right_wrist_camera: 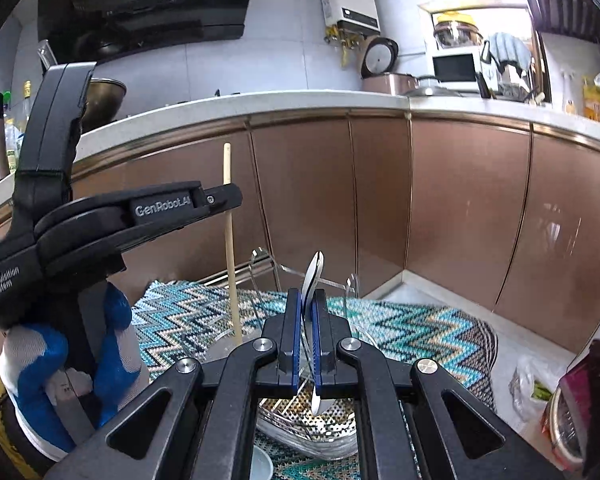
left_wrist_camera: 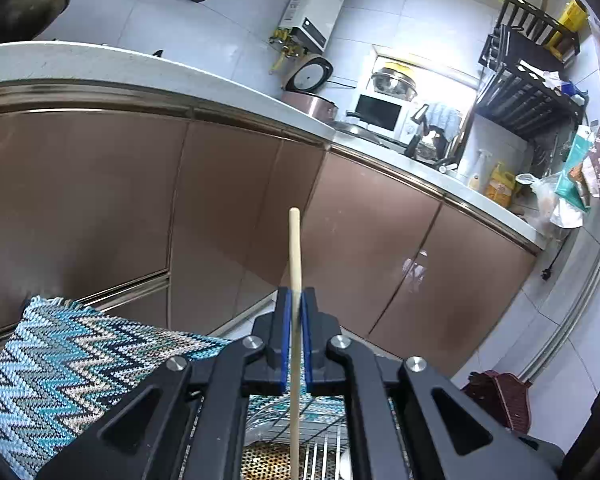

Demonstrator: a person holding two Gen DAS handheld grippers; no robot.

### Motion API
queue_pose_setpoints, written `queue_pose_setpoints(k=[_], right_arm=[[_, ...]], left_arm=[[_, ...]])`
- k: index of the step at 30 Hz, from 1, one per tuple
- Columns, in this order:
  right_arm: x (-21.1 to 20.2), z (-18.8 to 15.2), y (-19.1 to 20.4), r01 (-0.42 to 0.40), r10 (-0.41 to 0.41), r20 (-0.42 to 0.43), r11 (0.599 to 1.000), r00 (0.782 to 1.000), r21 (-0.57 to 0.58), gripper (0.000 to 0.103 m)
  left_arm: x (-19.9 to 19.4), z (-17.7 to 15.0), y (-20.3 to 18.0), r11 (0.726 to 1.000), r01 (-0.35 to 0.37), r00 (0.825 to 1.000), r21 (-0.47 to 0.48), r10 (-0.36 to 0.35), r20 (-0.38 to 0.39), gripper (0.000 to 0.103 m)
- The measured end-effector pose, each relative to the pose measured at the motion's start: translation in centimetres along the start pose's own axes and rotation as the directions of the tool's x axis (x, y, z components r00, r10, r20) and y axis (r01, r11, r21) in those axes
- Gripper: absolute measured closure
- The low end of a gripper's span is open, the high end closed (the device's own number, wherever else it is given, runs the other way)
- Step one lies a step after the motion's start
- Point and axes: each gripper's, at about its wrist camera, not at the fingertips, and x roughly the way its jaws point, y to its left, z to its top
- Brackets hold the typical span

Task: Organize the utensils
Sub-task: 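Carry the chopstick and spoon to the utensil holder and drop them in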

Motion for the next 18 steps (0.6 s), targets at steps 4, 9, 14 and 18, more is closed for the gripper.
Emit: queue_pose_setpoints(k=[4,9,14,18], right_arm=[[0.0,-0.7,-0.1,0.006,-0.006,-0.015,1.000,1.000,0.013,0.097],[-1.1,-0.7,0.1,0.024,-0.024,-0.022,0.999,0.999,0.028,0.094],[-3.0,-0.1,0.3,0.041,-0.040,-0.003,0.999,0.999,0.035,0.088],[-5.5,0.1,1.0,0.044,-0.045,0.024,0.998,0.999,0.042,0.073]], left_arm=[[-0.1,-0.5,0.1,1.000,0.010,1.000,0.007,-0.010,-0.029,0.096],[-1.7,-0.4,-0.1,1.000,0.007,0.999,0.024,-0.006,-0.040,0.072],[-5.2,0.0,0.2,0.999,-0.016,1.000,0.037,0.017,-0.020,0.064],[-8.7,0.3,0.7,0.998,-0.044,0.999,0.054,0.045,-0.007,0.062]])
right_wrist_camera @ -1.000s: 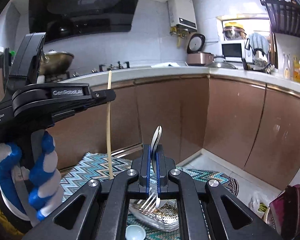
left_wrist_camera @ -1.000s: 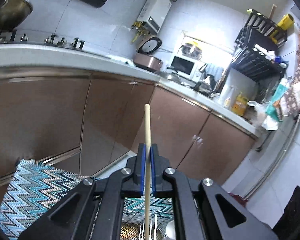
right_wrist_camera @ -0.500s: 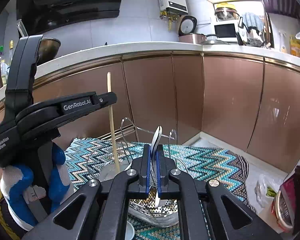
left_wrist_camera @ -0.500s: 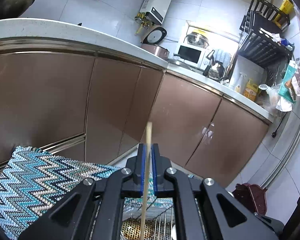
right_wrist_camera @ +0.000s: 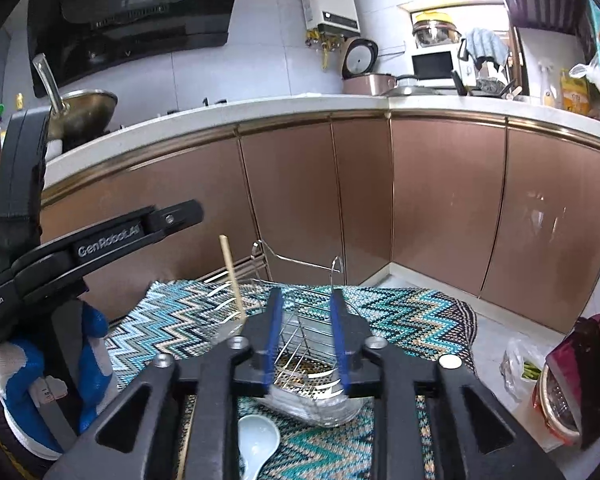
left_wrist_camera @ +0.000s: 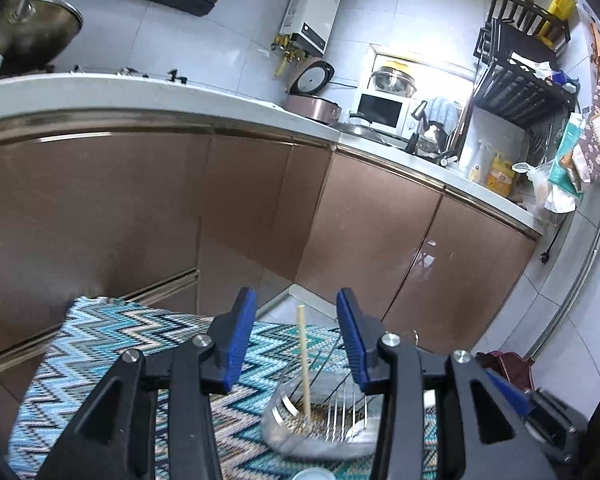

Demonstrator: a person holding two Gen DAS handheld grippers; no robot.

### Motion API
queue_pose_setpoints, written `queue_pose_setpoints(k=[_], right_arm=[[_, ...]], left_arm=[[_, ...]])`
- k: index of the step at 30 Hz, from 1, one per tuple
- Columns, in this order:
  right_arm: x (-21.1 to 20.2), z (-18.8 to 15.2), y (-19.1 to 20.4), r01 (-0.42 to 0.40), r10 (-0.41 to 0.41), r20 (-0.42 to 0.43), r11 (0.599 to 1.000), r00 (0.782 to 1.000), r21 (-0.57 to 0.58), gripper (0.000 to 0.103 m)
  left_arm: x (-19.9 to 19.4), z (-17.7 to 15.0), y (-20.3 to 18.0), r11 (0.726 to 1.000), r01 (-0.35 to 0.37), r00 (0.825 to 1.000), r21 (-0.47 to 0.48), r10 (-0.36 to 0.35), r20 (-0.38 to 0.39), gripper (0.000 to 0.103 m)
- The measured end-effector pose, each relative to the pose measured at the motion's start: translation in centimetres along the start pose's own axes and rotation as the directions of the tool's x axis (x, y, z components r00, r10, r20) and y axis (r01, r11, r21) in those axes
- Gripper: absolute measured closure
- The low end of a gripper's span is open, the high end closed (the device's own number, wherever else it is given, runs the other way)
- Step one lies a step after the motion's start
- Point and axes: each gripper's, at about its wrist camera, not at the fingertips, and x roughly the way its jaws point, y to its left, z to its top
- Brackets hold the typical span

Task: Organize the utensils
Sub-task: 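Carry the chopstick and spoon to the utensil holder and drop them in, then lift both tools away from the holder back over the table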

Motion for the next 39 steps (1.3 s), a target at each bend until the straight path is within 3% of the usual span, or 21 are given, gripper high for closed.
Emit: queue_pose_setpoints(k=[7,14,16,23,29,36,39], right_arm=[[-5.1,-0.5,1.3,0.014,-0.014,0.027,1.000,1.000,0.010,0.054],[-10.0,-2.0,2.1,0.018,-0.019,0.031,0.999,0.999,0.036,0.049],[-11.1,-2.3,2.3,0.016,-0.017,0.032,0.999,0.999,0.042,0.041],[-15.2,-3.2,4.0,0.010,-0.011,0.049,1.000,0.999,0.021,0.034],[-18.4,-3.9,5.8,-0.003,0.003,0.076,1.000,0.997,0.008,0.027],[-22.4,-3.9,8.7,-0.004,0.008,0.158,1.000,0.987,-0.028,0.000],[-23.9,-4.0,9.7,-0.014,0.021,0.183,0.999,0.983,-0.040,0.000]], left_arm=[[-6.3,-0.1,1.5,0.999,-0.043,0.999,0.006,0.043,0.014,0.058],[-12.4,-1.1,3.5,0.998,-0.070,0.997,0.000,0.070,0.013,0.058],[-14.0,-1.5,4.0,0.997,-0.080,0.997,0.012,0.080,-0.006,0.058],[-19.7,-2.4,5.8,0.992,-0.124,0.992,0.016,0.124,-0.008,0.056],[-24.1,-3.1,7.6,0.993,-0.119,0.993,-0.010,0.119,-0.004,0.053],[-30.0,-3.4,9.5,0.992,-0.122,0.991,-0.040,0.124,0.050,0.053],[-32.5,-3.4,10.3,0.989,-0.139,0.986,-0.054,0.143,0.085,0.040]])
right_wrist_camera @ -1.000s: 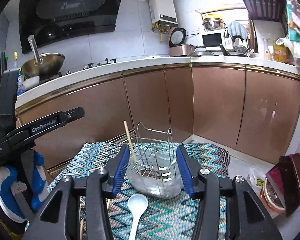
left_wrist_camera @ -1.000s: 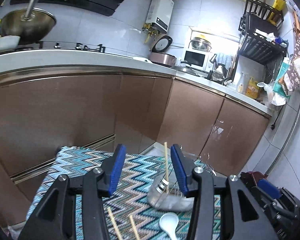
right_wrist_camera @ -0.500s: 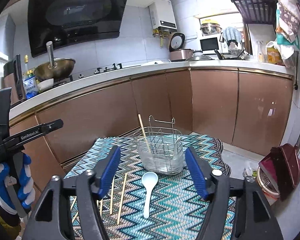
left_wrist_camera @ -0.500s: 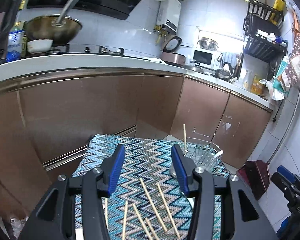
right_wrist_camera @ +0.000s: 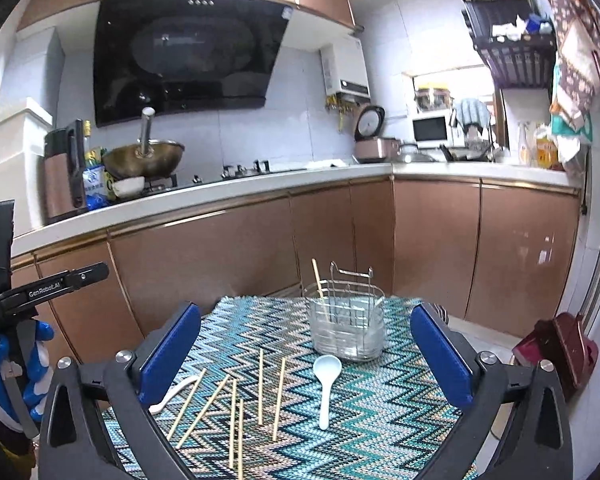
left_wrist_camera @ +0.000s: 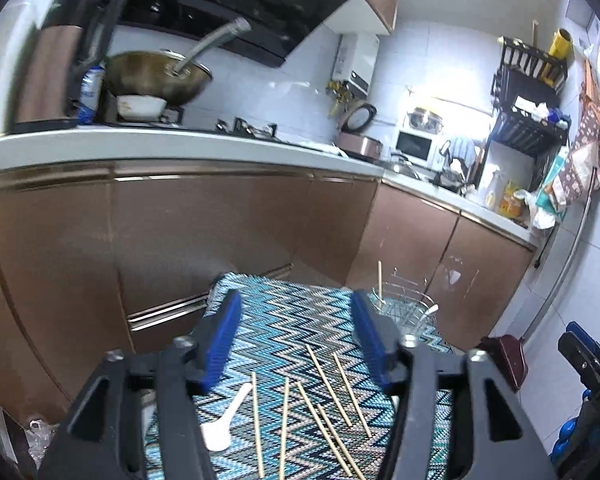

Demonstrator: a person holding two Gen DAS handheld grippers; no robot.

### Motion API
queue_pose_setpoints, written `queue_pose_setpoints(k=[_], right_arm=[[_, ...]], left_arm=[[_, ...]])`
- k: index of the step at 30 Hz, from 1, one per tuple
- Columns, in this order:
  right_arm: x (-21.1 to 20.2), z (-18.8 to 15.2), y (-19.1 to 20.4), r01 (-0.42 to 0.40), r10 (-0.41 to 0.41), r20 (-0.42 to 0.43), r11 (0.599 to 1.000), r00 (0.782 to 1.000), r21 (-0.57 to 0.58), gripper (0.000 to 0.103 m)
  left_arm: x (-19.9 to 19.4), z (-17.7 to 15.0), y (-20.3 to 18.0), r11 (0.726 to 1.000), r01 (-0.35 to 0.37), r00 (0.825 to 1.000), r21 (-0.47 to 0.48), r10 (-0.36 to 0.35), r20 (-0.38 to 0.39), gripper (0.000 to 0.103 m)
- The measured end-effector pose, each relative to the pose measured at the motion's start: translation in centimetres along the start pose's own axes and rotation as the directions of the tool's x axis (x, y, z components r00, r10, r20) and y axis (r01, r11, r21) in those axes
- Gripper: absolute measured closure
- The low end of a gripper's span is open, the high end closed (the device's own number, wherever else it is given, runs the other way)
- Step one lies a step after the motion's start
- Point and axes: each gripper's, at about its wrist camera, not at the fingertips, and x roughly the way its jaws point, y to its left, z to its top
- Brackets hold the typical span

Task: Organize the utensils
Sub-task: 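Lift both tools away from the holder back over the table, then lower both tools and grasp one chopstick in each tool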

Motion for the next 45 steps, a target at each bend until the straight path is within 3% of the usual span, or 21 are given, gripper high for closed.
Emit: queue_pose_setpoints(k=[1,11,15,26,34,45], right_arm=[[-0.3,0.1,0.2,0.001,-0.001,0.004,1.000,1.000,-0.002,0.000],[-4.3,0.9,2.2,-0.005,0.008,0.104,1.000,0.995,-0.025,0.000],[-5.8,1.0,2.6,-0.030,0.035,0.160,0.999,0.987,-0.033,0.000],[-7.6,1.3,3.4,-0.069,0.074,0.201,0.997,0.977,-0.036,0.000],[-7.7,1.2,3.2,-0.067,0.072,0.192,0.997,0.979,-0.031,0.000],[-5.3,0.7,1.4,-0.076,0.078,0.140,0.997,0.987,-0.018,0.000]], left_arm=[[-0.6,0.1,0.3,1.000,-0.005,1.000,-0.004,0.005,0.011,0.036],[-8.3,-0.3,3.3,0.998,-0.062,0.989,-0.033,0.066,0.135,0.032],[-12.0,-0.6,4.2,0.994,-0.104,0.970,-0.035,0.109,0.217,0.031],[-17.4,-0.2,5.1,0.990,-0.129,0.938,-0.053,0.139,0.318,0.031],[-17.5,0.2,4.9,0.992,-0.120,0.944,-0.039,0.126,0.306,0.031],[-12.9,0.1,4.6,0.994,-0.095,0.980,-0.044,0.101,0.169,0.031]])
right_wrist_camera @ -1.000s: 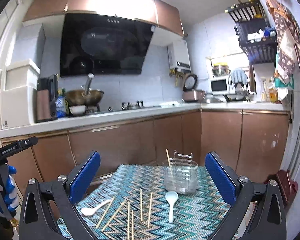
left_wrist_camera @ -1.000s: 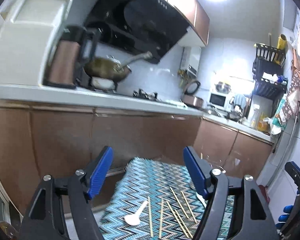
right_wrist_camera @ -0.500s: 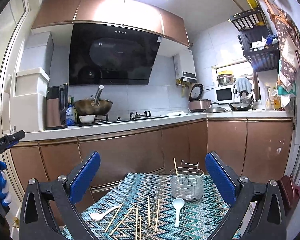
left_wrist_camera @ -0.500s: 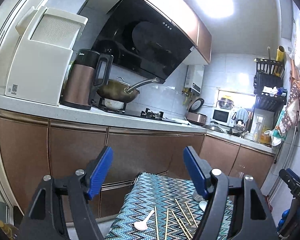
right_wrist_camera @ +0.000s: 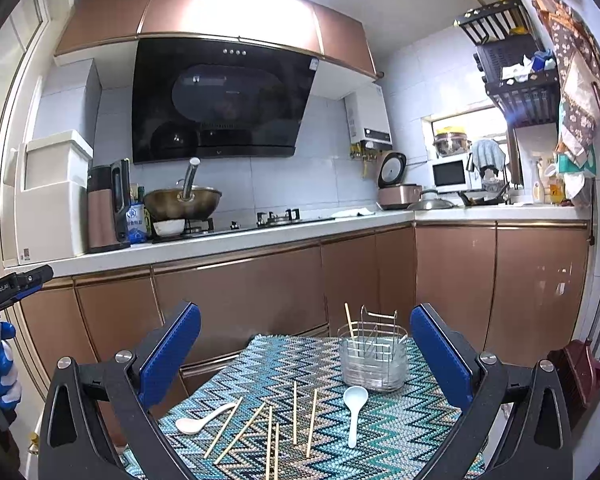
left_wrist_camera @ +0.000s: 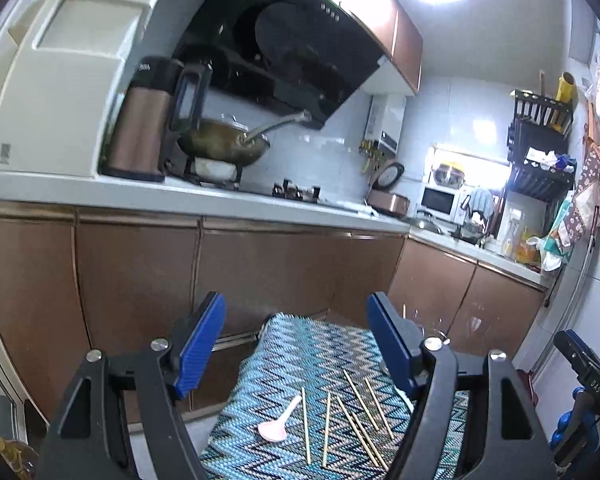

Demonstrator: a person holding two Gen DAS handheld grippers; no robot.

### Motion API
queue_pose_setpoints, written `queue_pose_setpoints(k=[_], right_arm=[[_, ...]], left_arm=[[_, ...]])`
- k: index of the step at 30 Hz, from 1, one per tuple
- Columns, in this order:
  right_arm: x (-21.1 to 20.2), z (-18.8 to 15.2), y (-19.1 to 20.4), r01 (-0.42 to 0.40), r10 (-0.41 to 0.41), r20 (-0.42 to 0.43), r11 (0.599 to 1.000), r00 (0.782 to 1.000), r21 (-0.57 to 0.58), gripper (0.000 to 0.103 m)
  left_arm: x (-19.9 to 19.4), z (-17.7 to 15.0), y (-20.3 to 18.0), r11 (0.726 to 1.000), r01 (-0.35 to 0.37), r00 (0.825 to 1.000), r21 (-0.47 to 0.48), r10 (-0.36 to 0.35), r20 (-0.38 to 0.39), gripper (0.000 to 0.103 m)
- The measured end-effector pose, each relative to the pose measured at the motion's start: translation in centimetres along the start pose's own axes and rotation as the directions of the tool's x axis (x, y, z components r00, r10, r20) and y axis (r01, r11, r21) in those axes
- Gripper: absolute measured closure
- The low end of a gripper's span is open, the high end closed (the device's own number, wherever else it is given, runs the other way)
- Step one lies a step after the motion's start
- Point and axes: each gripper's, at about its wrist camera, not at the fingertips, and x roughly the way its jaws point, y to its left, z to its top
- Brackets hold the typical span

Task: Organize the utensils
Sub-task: 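Lower both tools and grasp one chopstick in each tool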

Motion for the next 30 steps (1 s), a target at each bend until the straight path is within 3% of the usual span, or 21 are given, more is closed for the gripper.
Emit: queue_pose_setpoints(k=[5,9,11,14,17,18,20,21,22,25,27,30], right_arm=[[2.1,-1.2,-1.9,0.007,-0.006,-0.053,1.000,0.999,0.029,0.000],[4.5,-3.1,-3.8,0.013,-0.005,-0.128,0.998,0.992,0.066,0.000],[5.9,-4.1,-4.6,0.016,-0.003,-0.168,0.997,0.986,0.079,0.000],[8.1,-5.8,-6.0,0.028,-0.003,-0.237,0.995,0.971,0.101,0.000],[10.2,-7.4,-7.3,0.024,0.015,-0.299,0.991,0.954,0.128,0.003],[11.0,-8.0,-7.6,0.019,0.026,-0.324,0.991,0.946,0.134,0.006],[12.5,-9.2,-7.8,0.002,0.053,-0.374,0.989,0.926,0.145,0.012],[13.4,-9.9,-7.7,-0.013,0.074,-0.410,0.989,0.909,0.150,0.020],[14.3,-10.7,-7.5,-0.030,0.096,-0.444,0.988,0.891,0.153,0.029],[16.6,-12.7,-6.5,-0.088,0.157,-0.537,0.984,0.829,0.152,0.049],[17.9,-13.8,-5.9,-0.121,0.192,-0.579,0.980,0.792,0.159,0.056],[19.5,-15.0,-4.7,-0.171,0.245,-0.629,0.969,0.738,0.177,0.069]], left_arm=[[3.0,-0.9,-1.5,1.000,-0.004,0.998,0.027,0.005,-0.060,0.031],[6.9,-2.3,-2.9,0.999,0.033,0.986,0.028,-0.028,-0.163,0.031],[9.4,-3.3,-3.5,0.998,0.056,0.970,0.017,-0.050,-0.238,0.031],[13.5,-5.3,-4.4,0.995,0.095,0.927,0.004,-0.087,-0.364,0.031],[17.4,-7.6,-5.0,0.992,0.128,0.874,-0.014,-0.120,-0.471,0.031],[18.7,-8.5,-5.1,0.990,0.138,0.848,-0.036,-0.137,-0.512,0.031],[21.8,-10.6,-5.1,0.984,0.152,0.771,-0.098,-0.180,-0.611,0.032],[22.7,-11.2,-5.1,0.981,0.154,0.748,-0.119,-0.194,-0.635,0.032],[24.1,-12.3,-5.0,0.977,0.153,0.709,-0.151,-0.215,-0.671,0.032],[27.0,-14.6,-5.3,0.969,0.148,0.631,-0.197,-0.246,-0.735,0.032],[28.7,-15.8,-5.9,0.967,0.150,0.588,-0.206,-0.255,-0.767,0.033],[30.7,-17.1,-6.4,0.968,0.142,0.537,-0.205,-0.249,-0.806,0.045]])
